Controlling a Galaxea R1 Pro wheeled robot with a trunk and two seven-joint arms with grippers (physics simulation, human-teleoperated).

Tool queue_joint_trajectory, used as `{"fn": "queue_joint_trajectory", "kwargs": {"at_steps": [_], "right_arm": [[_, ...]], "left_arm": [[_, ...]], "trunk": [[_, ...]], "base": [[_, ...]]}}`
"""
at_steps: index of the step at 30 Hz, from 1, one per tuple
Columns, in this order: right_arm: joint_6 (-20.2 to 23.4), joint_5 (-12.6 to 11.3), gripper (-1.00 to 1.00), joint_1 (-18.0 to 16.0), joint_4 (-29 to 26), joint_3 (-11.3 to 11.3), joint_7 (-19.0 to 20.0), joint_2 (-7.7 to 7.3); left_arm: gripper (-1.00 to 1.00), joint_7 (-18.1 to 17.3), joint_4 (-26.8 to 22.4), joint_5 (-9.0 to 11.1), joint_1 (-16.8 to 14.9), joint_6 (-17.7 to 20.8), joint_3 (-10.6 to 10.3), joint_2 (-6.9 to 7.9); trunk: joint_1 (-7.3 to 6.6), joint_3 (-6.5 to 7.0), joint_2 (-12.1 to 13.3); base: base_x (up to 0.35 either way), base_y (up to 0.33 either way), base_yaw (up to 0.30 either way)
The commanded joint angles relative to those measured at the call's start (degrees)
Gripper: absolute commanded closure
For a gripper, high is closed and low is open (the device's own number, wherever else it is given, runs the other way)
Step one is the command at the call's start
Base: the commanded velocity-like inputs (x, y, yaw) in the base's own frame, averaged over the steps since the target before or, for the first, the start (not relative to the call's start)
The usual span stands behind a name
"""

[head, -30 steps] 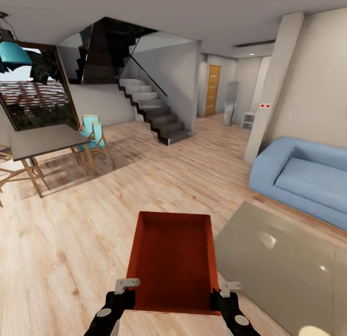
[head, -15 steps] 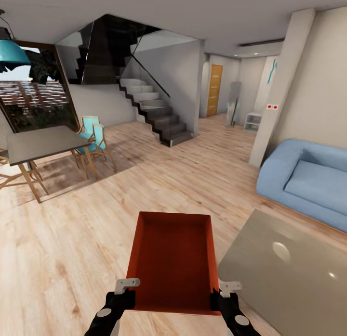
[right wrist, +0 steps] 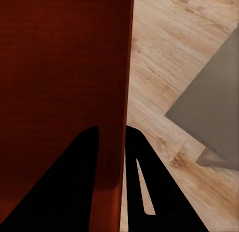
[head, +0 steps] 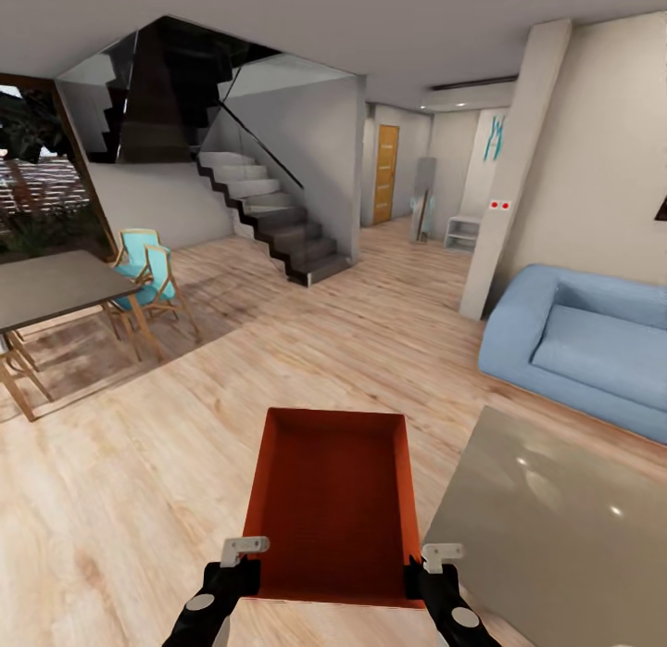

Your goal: Move the two storage containers from the living room to the garage. In the garage, place one container on the floor and stack the other container on top of it (either order is fine).

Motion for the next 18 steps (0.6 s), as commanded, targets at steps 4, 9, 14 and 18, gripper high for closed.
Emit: {"fn": "queue_joint_trajectory", "kwargs": {"at_steps": [4, 9, 14, 18], "right_arm": [[-0.33, -0.42, 1.00, -0.09, -0.69, -0.35, -0.57, 0.02], [-0.33, -0.42, 1.00, -0.09, -0.69, -0.34, -0.44, 0.00], [-0.33, -0.43, 1.00, -0.09, -0.69, -0.42, -0.36, -0.01], [-0.33, -0.42, 1.00, -0.09, -0.69, -0.42, -0.37, -0.01]], "left_arm": [[1.00, -0.38, 0.07, 0.47, 0.01, 0.31, -2.14, -3.14], [1.00, -0.38, 0.07, 0.47, 0.01, 0.31, -2.21, -3.15], [1.00, -0.38, 0.07, 0.47, 0.01, 0.31, -2.23, -3.15], [1.00, -0.38, 0.07, 0.47, 0.01, 0.31, -2.23, -3.15]], "trunk": [[0.05, -0.12, -0.12], [0.05, -0.12, -0.12], [0.05, -0.12, -0.12], [0.05, -0.12, -0.12]], "base": [[0.187, 0.278, -0.014], [0.183, 0.280, -0.078], [0.208, 0.273, -0.247], [0.243, 0.242, -0.263]]}}
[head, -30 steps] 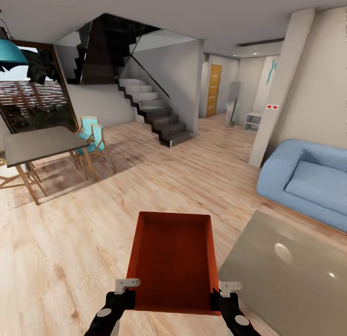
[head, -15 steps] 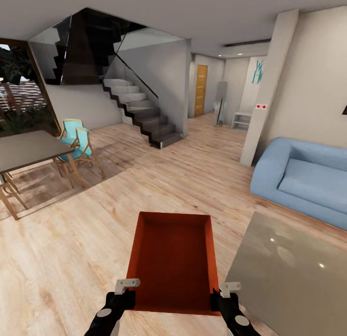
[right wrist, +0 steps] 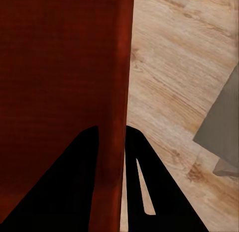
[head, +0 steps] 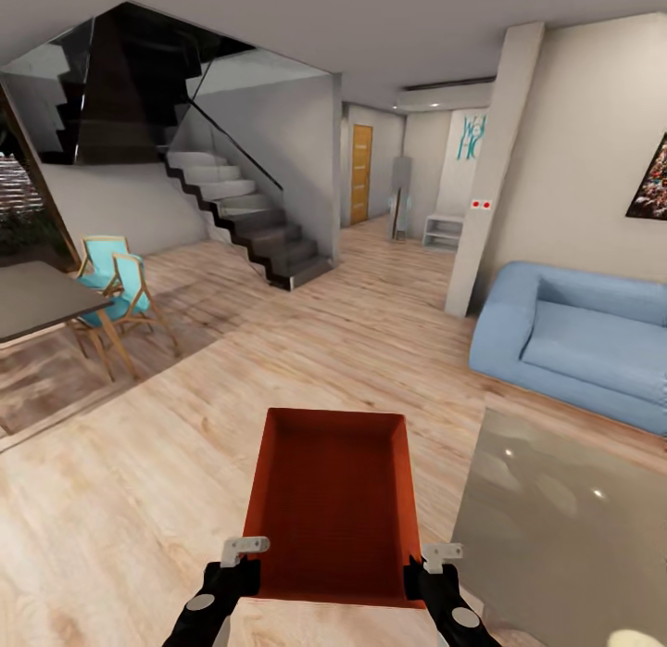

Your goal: Move the two storage containers from the living room to the garage. In the garage, place one container on the floor and stack the other container on top of it (either order is fine).

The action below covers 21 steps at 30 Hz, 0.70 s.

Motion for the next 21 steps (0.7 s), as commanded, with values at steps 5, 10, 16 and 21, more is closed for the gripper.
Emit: {"fn": "queue_joint_trajectory", "kwargs": {"at_steps": [5, 10, 16, 21], "right_arm": [[-0.32, -0.44, 1.00, -0.10, -0.72, -0.31, -0.41, 0.01], [-0.32, -0.44, 1.00, -0.10, -0.72, -0.30, -0.42, 0.01], [-0.32, -0.44, 1.00, -0.10, -0.70, -0.29, -0.38, 0.01], [-0.32, -0.44, 1.00, -0.10, -0.72, -0.28, -0.38, 0.01]], "left_arm": [[1.00, -0.45, 0.04, 0.45, 0.02, 0.31, -2.17, -3.13], [1.00, -0.45, 0.04, 0.45, 0.02, 0.31, -2.17, -3.13], [1.00, -0.45, 0.04, 0.45, 0.02, 0.31, -2.17, -3.13], [1.00, -0.45, 0.04, 0.45, 0.02, 0.31, -2.17, -3.13]], "trunk": [[0.05, -0.12, -0.11], [0.05, -0.12, -0.11], [0.05, -0.12, -0.11], [0.05, -0.12, -0.11]], "base": [[0.255, 0.225, -0.254], [0.256, 0.223, -0.258], [0.256, 0.222, -0.265], [0.256, 0.222, -0.265]]}}
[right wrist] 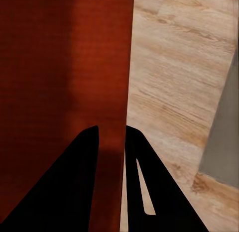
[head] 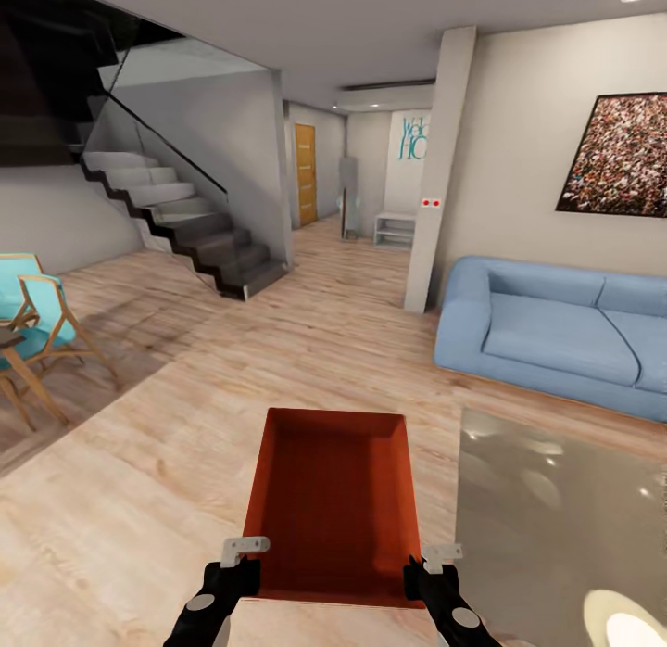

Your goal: Move the two storage containers from the living room to the garage. In the garage, place one container on the floor and stack the other container on top of it (either order is fine).

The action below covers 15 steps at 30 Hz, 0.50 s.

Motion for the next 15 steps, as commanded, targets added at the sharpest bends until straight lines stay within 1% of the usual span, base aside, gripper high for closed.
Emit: {"fn": "queue_joint_trajectory", "kwargs": {"at_steps": [1, 3, 5, 9, 15], "right_arm": [[-0.30, -0.43, 1.00, -0.10, -0.76, -0.23, -0.43, 0.03], [-0.30, -0.43, 1.00, -0.10, -0.76, -0.21, -0.43, 0.02], [-0.30, -0.43, 1.00, -0.10, -0.76, -0.22, -0.55, 0.01], [-0.30, -0.43, 1.00, -0.10, -0.76, -0.19, -0.61, 0.01], [-0.35, -0.40, 1.00, -0.10, -0.76, -0.25, -0.69, 0.01]], "left_arm": [[1.00, -0.48, 0.03, 0.43, 0.02, 0.31, -2.13, -3.13], [1.00, -0.48, 0.03, 0.43, 0.02, 0.31, -2.13, -3.13], [1.00, -0.48, 0.03, 0.43, 0.02, 0.31, -2.13, -3.13], [1.00, -0.48, 0.02, 0.43, 0.02, 0.31, -2.13, -3.09], [1.00, -0.48, 0.03, 0.43, 0.02, 0.31, -2.13, -3.11]], "trunk": [[0.06, -0.12, -0.11], [0.06, -0.12, -0.11], [0.06, -0.12, -0.11], [0.06, -0.12, -0.11], [0.06, -0.12, -0.11]], "base": [[0.256, 0.222, -0.265], [0.256, 0.221, -0.244], [0.266, 0.210, -0.081], [0.302, 0.148, -0.014], [0.322, 0.081, -0.001]]}}
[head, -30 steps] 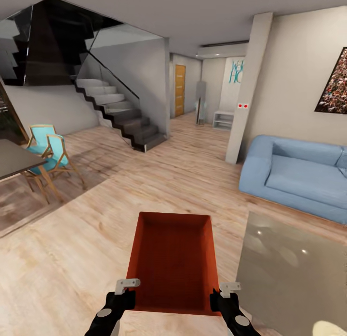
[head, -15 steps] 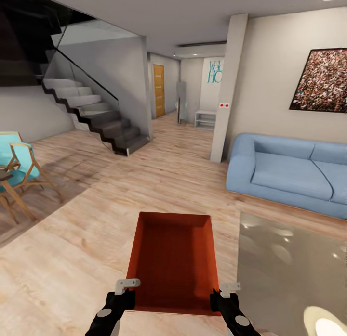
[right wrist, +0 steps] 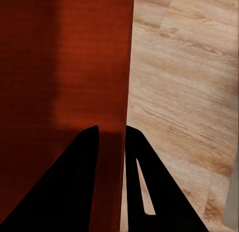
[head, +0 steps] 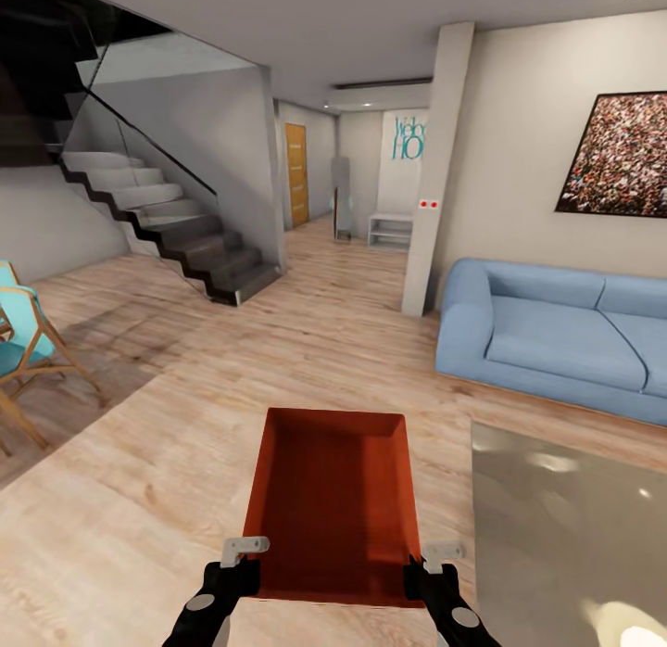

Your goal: Move the two storage containers from the living room to the garage. In the garage, place one container on the floor and stack the other container on top of it (either order is fine).

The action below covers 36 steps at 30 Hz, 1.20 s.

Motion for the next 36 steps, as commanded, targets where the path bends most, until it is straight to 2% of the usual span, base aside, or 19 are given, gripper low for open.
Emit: {"fn": "queue_joint_trajectory", "kwargs": {"at_steps": [1, 11, 16, 27, 36], "right_arm": [[-0.33, -0.40, 1.00, -0.08, -0.71, -0.39, -0.56, -0.01], [-0.38, -0.36, 1.00, -0.08, -0.71, -0.41, -0.70, -0.01], [-0.38, -0.36, 1.00, -0.08, -0.71, -0.41, -0.72, -0.01], [-0.38, -0.36, 1.00, -0.08, -0.71, -0.41, -0.72, -0.01], [-0.38, -0.36, 1.00, -0.08, -0.71, -0.32, -0.72, -0.01]], "left_arm": [[1.00, -0.39, 0.07, 0.48, 0.01, 0.32, -2.22, -3.11], [1.00, -0.39, 0.07, 0.48, 0.01, 0.35, -2.25, -3.14], [1.00, -0.39, -0.01, 0.48, 0.01, 2.76, -2.31, -3.14], [1.00, -0.48, -0.04, 0.68, 0.01, 2.40, -1.91, -2.87], [1.00, -0.48, -0.04, 0.67, 0.01, 2.34, -1.87, -2.95]], "trunk": [[0.06, -0.12, -0.11], [0.06, -0.12, -0.11], [0.06, -0.12, -0.11], [0.06, -0.12, -0.11], [0.06, -0.12, -0.11]], "base": [[0.325, 0.049, 0.000], [0.327, 0.006, 0.000], [0.328, 0.000, 0.000], [0.328, 0.000, -0.002], [0.328, 0.069, -0.182]]}}
